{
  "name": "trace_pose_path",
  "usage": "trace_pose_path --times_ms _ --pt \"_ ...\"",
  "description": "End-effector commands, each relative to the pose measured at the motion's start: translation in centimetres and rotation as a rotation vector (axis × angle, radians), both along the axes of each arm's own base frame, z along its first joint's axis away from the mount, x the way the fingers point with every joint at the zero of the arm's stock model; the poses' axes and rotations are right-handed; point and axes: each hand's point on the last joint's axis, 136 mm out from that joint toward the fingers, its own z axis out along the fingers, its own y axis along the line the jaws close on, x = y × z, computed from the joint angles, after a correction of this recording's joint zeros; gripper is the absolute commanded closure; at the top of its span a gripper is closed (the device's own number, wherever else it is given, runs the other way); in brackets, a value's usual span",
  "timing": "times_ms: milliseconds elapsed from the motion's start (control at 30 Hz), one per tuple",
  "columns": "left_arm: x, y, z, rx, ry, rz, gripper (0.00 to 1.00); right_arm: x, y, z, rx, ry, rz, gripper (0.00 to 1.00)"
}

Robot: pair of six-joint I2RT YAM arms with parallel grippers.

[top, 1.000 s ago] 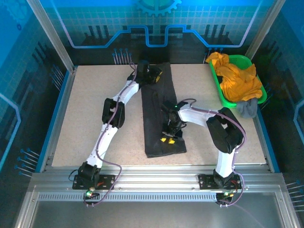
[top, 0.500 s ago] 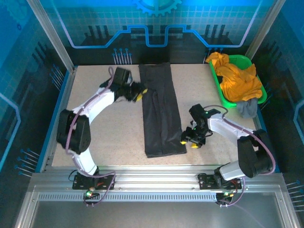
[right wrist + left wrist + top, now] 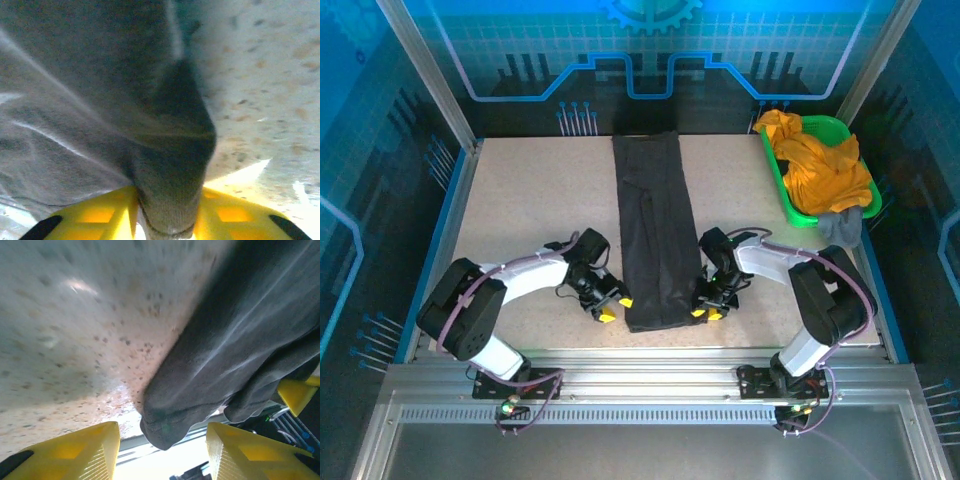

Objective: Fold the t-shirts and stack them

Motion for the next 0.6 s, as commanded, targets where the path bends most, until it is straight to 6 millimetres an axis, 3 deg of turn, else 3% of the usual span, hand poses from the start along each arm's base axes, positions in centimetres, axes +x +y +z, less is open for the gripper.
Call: trace_pose_path --times_ms 0,300,433,500,567 --pt "-1.2 -1.4 -0.6 -0.028 0.054 -0.003 0.50 -0.3 1.1 0.1 0.036 0.004 0.010 0.73" --pt "-1.5 -3.8 -2.7 -0.021 0.082 -0.048 0.58 -1.0 1.5 0.7 0.046 0.003 0.006 0.88" --pt "-1.5 -3.0 -3.8 0.035 0.062 -0.049 0.78 -1.5 1.5 1.1 0.047 0.000 0.014 0.94" --pt "-2.0 -2.5 -3.9 0.041 0.052 -0.044 0.94 -2.0 1.6 1.3 0.044 0.004 0.030 0.97" --pt "-2.8 -2.3 -3.8 0.022 0.058 -0.043 1.00 -2.9 1.7 1.6 0.046 0.013 0.050 0.99"
